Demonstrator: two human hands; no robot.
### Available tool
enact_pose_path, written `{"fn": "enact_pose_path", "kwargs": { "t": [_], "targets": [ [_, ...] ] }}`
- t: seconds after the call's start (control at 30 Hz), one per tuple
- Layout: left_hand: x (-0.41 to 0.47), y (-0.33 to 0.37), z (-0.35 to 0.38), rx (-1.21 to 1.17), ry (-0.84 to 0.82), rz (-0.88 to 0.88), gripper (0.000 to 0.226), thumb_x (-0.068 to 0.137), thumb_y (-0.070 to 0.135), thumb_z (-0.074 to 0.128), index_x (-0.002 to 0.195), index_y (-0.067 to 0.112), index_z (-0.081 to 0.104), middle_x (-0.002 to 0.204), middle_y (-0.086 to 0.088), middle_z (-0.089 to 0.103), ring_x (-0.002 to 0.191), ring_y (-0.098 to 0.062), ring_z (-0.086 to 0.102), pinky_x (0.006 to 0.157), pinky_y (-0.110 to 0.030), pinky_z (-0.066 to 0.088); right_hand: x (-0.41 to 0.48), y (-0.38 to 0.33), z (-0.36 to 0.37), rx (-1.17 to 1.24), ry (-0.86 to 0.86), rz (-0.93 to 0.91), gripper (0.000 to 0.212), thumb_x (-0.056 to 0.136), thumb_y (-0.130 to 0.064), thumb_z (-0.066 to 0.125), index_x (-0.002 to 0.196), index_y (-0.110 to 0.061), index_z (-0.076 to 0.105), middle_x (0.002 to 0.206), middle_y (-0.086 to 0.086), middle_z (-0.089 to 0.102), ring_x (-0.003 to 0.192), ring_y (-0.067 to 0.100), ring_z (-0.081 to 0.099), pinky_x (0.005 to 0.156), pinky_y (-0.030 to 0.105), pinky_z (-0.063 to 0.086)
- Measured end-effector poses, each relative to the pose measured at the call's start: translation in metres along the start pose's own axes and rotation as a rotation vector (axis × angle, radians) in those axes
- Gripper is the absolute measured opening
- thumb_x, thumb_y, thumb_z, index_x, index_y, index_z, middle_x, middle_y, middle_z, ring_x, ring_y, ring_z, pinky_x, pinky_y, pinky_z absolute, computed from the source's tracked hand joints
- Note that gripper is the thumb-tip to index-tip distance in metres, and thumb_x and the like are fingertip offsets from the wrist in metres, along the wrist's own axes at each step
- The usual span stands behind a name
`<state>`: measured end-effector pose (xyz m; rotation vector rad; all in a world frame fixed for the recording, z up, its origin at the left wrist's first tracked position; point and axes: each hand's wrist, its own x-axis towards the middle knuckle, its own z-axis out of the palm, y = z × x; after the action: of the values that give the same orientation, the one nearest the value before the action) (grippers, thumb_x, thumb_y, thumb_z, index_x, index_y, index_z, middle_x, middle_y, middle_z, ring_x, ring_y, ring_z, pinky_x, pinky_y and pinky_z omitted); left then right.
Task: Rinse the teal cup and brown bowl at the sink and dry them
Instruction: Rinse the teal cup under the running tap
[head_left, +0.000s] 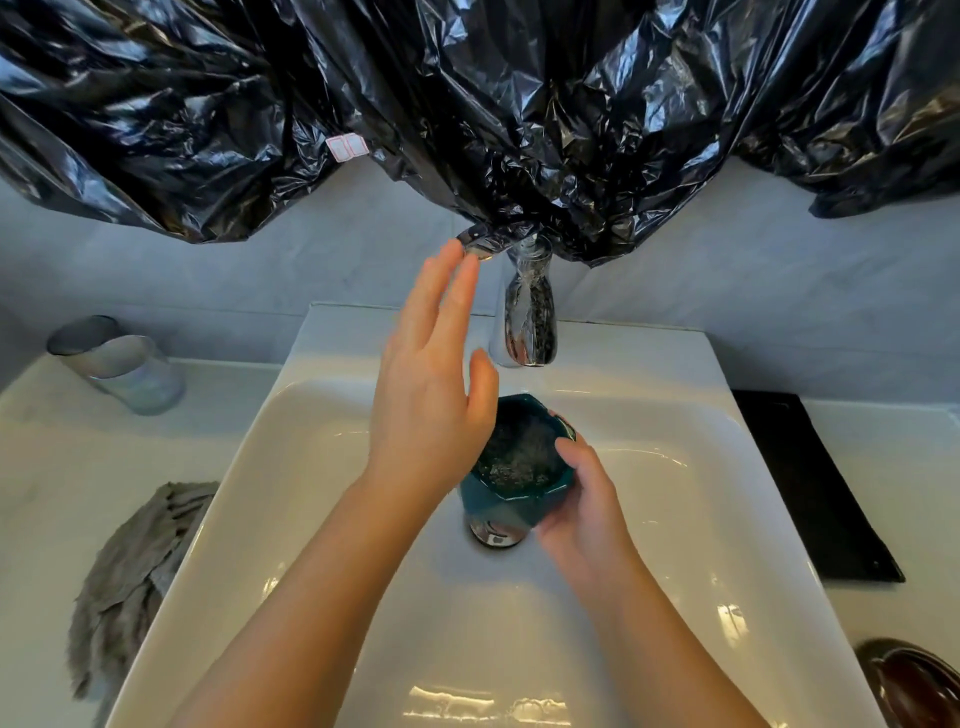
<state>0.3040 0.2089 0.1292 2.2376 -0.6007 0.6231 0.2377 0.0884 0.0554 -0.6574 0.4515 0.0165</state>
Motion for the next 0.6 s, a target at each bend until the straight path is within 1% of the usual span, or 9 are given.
{"fn": "enact_pose_path", "kwargs": {
  "t": [0.07, 0.1, 0.17, 0.23, 0.3, 0.37, 0.43, 0.53, 0.6],
  "targets": [
    [-0.02, 0.0, -0.003, -0.084, -0.099, -0.241, 0.07, 0.093, 0.025, 0.052, 0.151, 0.026, 0.013, 0.159, 0.006, 0.012, 0.138, -0.011, 0.03, 0.097, -0.024, 0.038, 0.001, 0.0, 0.001, 0.012, -0.044, -0.034, 0.059, 0.075, -0.023, 0.059, 0.133, -0.015, 0.055, 0.127, 0.017, 0.065, 0.109, 0.031, 0.067, 0.076, 0.044, 0.06],
    [-0.03, -0.003, -0.002, -0.147, -0.163, -0.399, 0.07, 0.093, 0.034, 0.053, 0.15, 0.028, 0.014, 0.157, 0.004, 0.02, 0.132, -0.013, 0.04, 0.095, -0.026, 0.039, 0.001, 0.0, 0.0, 0.01, -0.061, -0.058, 0.059, 0.076, -0.022, 0.059, 0.135, -0.015, 0.053, 0.129, 0.018, 0.064, 0.11, 0.031, 0.067, 0.077, 0.046, 0.06],
    [-0.042, -0.01, 0.0, -0.351, -0.341, -0.734, 0.065, 0.091, 0.042, 0.054, 0.145, 0.022, 0.026, 0.134, -0.002, 0.05, 0.099, -0.019, 0.064, 0.08, -0.031, 0.05, 0.003, 0.002, -0.002, -0.035, -0.084, -0.122, 0.058, 0.08, -0.016, 0.062, 0.137, -0.015, 0.049, 0.131, 0.02, 0.061, 0.114, 0.034, 0.064, 0.085, 0.054, 0.057],
    [-0.045, -0.019, 0.004, -0.586, -0.582, -0.992, 0.052, 0.092, 0.041, 0.054, 0.134, 0.014, 0.039, 0.109, -0.005, 0.063, 0.072, -0.024, 0.07, 0.064, -0.033, 0.058, 0.004, 0.005, -0.004, -0.09, -0.085, -0.179, 0.06, 0.081, -0.015, 0.061, 0.139, -0.018, 0.045, 0.132, 0.02, 0.06, 0.117, 0.037, 0.062, 0.092, 0.06, 0.051],
    [-0.044, -0.023, 0.008, -0.757, -0.744, -1.111, 0.034, 0.096, 0.026, 0.052, 0.125, 0.008, 0.049, 0.104, -0.014, 0.069, 0.068, -0.025, 0.071, 0.062, -0.031, 0.061, 0.005, 0.006, -0.006, -0.155, -0.05, -0.212, 0.063, 0.077, -0.016, 0.061, 0.138, -0.022, 0.045, 0.126, 0.016, 0.063, 0.113, 0.034, 0.065, 0.088, 0.054, 0.055],
    [-0.045, -0.026, 0.015, -0.836, -0.718, -1.14, 0.025, 0.096, 0.008, 0.046, 0.12, 0.007, 0.052, 0.102, -0.017, 0.07, 0.074, -0.025, 0.073, 0.064, -0.029, 0.061, 0.005, 0.008, -0.006, -0.3, -0.031, -0.27, 0.063, 0.076, -0.012, 0.061, 0.136, -0.024, 0.047, 0.121, 0.011, 0.066, 0.11, 0.028, 0.067, 0.086, 0.046, 0.056],
    [-0.05, -0.031, 0.022, -0.867, -0.595, -1.116, 0.03, 0.094, -0.003, 0.041, 0.118, 0.011, 0.051, 0.109, -0.015, 0.066, 0.085, -0.028, 0.071, 0.066, -0.03, 0.061, 0.006, 0.008, -0.008, -0.536, -0.023, -0.368, 0.054, 0.08, -0.001, 0.057, 0.13, -0.022, 0.053, 0.116, 0.004, 0.067, 0.107, 0.015, 0.067, 0.081, 0.032, 0.057],
    [-0.058, -0.037, 0.032, -0.678, -0.397, -0.891, 0.041, 0.088, -0.01, 0.046, 0.115, 0.021, 0.048, 0.108, -0.005, 0.061, 0.102, -0.025, 0.063, 0.074, -0.033, 0.059, 0.009, 0.008, -0.01, -0.846, 0.0, -0.474, 0.061, 0.087, 0.013, 0.049, 0.134, -0.026, 0.05, 0.121, -0.011, 0.063, 0.109, -0.004, 0.061, 0.083, 0.013, 0.051],
    [-0.063, -0.042, 0.034, -0.546, -0.316, -0.704, 0.047, 0.084, -0.011, 0.053, 0.113, 0.025, 0.046, 0.1, 0.004, 0.06, 0.095, -0.012, 0.061, 0.075, -0.022, 0.055, 0.01, 0.011, -0.014, -0.965, -0.011, -0.506, 0.061, 0.09, 0.01, 0.054, 0.135, -0.031, 0.045, 0.124, -0.019, 0.058, 0.112, -0.011, 0.055, 0.085, 0.007, 0.048]
  ]
}}
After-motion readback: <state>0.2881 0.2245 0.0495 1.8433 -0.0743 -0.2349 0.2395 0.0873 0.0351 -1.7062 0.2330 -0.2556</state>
